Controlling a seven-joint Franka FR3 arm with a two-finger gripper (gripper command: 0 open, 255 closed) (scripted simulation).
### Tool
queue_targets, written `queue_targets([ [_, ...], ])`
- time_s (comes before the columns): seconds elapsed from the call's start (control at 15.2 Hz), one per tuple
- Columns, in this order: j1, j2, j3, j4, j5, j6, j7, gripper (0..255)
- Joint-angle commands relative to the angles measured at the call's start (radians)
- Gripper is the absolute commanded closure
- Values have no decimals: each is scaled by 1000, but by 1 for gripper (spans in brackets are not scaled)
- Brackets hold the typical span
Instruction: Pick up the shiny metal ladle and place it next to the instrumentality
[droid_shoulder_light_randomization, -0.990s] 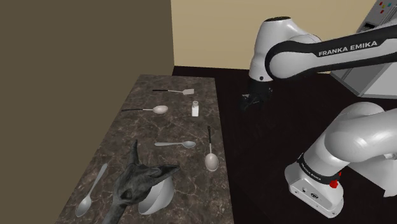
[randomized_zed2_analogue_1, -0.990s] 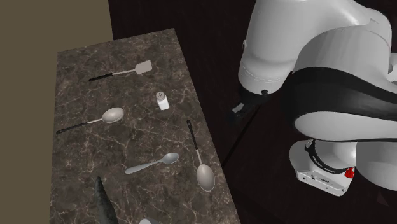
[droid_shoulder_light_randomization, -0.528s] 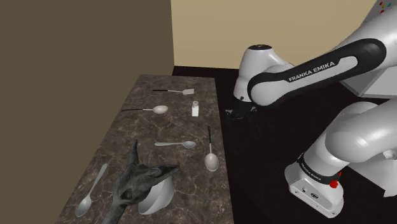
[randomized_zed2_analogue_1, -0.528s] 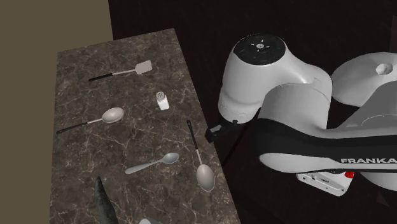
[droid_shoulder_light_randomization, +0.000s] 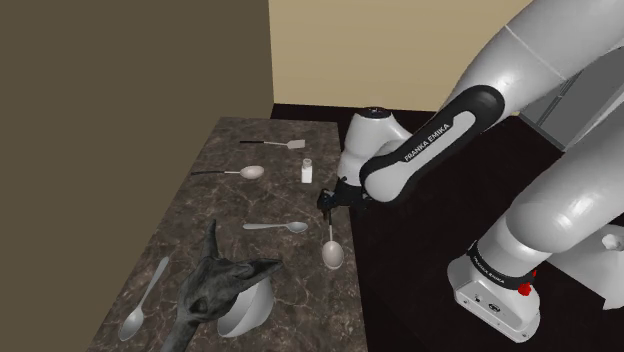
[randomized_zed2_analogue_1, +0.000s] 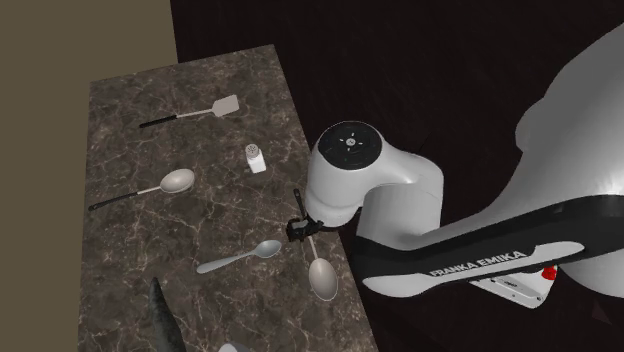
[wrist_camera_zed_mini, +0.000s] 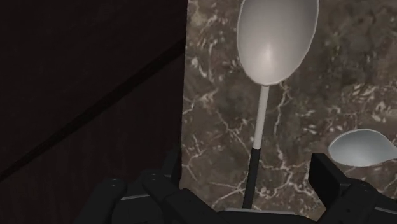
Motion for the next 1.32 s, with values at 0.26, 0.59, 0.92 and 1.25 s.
queue_targets([
  [0.26, -14, 198, -20, 38, -260, 160, 251, 0],
  [0.59, 44, 272, -103, 52, -388, 214, 344, 0],
  [0.92, 44, 272, -104, 52, -387, 214, 344, 0],
  [1.25, 44, 272, -104, 51, -387, 213, 343, 255],
])
